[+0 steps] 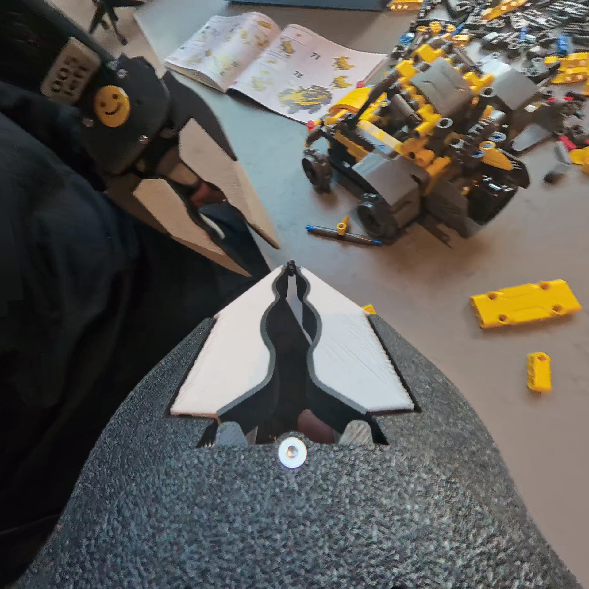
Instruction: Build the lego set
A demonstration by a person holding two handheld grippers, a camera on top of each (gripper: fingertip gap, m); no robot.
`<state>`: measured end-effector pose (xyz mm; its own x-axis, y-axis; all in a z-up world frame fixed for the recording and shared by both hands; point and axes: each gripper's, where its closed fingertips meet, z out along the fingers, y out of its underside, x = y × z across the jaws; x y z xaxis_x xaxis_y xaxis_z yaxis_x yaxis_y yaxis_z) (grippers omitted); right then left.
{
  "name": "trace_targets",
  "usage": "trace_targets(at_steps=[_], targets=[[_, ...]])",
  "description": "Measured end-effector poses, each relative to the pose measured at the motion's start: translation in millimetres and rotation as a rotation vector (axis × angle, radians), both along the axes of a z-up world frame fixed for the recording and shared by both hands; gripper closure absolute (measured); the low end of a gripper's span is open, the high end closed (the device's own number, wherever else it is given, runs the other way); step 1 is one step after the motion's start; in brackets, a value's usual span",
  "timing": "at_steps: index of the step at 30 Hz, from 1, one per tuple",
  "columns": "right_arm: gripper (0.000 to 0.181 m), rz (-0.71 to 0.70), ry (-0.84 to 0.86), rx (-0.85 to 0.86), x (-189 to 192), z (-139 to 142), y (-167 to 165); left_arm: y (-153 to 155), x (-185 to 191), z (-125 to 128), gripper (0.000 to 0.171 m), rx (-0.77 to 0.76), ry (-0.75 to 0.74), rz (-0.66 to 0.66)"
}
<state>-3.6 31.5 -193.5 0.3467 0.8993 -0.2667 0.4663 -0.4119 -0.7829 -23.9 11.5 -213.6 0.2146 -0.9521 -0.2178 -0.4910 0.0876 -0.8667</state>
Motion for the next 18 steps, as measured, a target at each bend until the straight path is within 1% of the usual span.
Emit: trace_targets(at_steps=[3, 10, 13, 18], targets=[[0.176, 0.042, -0.015, 0.002, -3.7, -0.9, -8.3, 2.2, 11.3, 2.4, 0.149, 0.008, -0.004, -0.021], [0.177, 0.082, -0.023, -0.016, -7.8, -6.6, -14.4, 4.9, 23.1, 3.4, 0.162, 0.032, -0.004, -0.057], [0.176, 0.084, -0.014, -0.021, -8.3, -8.4, -15.5, 5.8, 24.4, 4.0, 0.169, 0.036, -0.011, -0.059], [0.177, 0.043, 0.015, -0.015, -4.4, -6.8, -13.6, 8.0, 28.4, 5.3, 0.170, 0.050, -0.030, -0.038]])
